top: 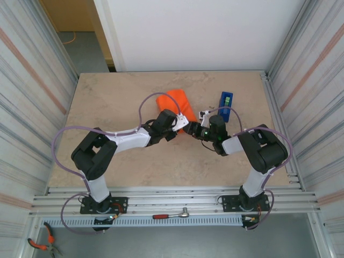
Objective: Wrap the gift box in paper
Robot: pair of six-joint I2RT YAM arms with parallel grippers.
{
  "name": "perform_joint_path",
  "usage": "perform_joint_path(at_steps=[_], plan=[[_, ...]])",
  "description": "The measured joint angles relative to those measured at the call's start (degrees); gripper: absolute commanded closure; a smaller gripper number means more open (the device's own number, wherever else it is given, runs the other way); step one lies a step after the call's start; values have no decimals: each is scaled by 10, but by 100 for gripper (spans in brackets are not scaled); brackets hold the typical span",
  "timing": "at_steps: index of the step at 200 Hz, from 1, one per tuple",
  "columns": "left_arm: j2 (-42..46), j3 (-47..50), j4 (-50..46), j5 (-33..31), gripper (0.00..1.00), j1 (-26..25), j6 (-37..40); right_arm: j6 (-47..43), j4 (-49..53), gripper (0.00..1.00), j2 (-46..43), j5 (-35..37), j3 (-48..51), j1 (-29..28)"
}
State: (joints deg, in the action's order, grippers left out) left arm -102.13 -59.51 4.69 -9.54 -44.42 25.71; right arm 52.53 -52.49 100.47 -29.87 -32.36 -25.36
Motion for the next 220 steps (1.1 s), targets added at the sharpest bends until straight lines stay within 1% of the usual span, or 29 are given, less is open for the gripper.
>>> perform_joint_path(at_steps=[45,93,110,124,145,155,165,192,220], plan=[[0,0,0,0,71,0,0,0,5,43,-1,0,0,3],[0,0,0,0,71,0,0,0,18,42,-8,1,0,7],[0,0,0,0,71,0,0,-1,17,49,-16,1,7,9],[0,0,0,0,71,0,0,-1,17,63,-24,0,17,13],[0,0,0,0,71,-1,0,-3,24,81,-31,0,34,17],[0,0,0,0,71,-1,0,-7,28,87,-33,-1,41,17],[0,0,0,0,71,-1,0,-6,32,89,-33,-2,45,16],[0,0,0,0,72,-1,0,-7,37,91,-29,-3,44,7],[0,0,0,0,72,-1,0,-7,40,91,7,-6,18,-6]])
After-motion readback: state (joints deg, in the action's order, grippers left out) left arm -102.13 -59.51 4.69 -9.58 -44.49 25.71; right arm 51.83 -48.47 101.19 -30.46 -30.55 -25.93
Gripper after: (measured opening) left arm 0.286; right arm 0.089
